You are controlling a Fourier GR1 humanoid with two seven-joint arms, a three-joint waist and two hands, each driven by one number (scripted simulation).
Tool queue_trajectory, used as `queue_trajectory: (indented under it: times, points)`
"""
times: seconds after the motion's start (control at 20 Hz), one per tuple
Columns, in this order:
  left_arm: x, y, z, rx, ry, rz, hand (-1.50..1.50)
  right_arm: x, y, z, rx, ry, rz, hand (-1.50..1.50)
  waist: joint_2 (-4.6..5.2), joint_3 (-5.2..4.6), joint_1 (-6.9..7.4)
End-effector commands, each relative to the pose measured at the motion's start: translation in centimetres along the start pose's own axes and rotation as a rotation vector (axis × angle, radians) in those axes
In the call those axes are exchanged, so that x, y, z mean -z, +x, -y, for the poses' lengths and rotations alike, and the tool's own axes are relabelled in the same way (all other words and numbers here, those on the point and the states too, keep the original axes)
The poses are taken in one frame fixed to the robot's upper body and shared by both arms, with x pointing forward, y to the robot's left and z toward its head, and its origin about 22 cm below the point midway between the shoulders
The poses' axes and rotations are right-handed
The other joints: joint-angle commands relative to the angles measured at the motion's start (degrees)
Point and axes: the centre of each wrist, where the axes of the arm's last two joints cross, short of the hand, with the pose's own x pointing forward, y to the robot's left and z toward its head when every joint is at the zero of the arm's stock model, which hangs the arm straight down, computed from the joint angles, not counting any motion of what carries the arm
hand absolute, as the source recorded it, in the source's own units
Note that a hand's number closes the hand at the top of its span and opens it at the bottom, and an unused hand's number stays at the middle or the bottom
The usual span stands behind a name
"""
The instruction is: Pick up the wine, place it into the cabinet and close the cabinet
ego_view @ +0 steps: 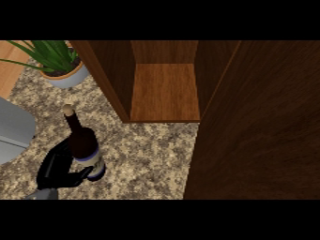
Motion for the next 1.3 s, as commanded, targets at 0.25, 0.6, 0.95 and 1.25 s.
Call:
queue_trajectory:
  times: [0.25,0.6,0.95,1.25]
  points:
    - [1.1,-1.7,4.3,0.176,-0.032,0.147,1.5,-2.3,1.0,0.7,0.04,0.052,-0.011,-1.5,0.07,0.02,-0.02]
    - [5.9,-0.7,8.5,0.201,0.033,0.248,1.5,-2.3,0.4,0.5,0.043,0.06,-0.017,-1.5,0.05,0.02,-0.18]
    - [5.6,2.7,12.6,0.199,-0.038,0.366,1.5,-1.3,0.8,-0.2,0.034,0.039,-0.029,-1.5,-0.14,0.01,0.39]
    - [7.6,7.1,15.2,0.091,-0.104,0.347,1.5,-0.7,0.5,0.2,0.039,0.051,-0.024,-1.5,-0.06,0.02,0.51]
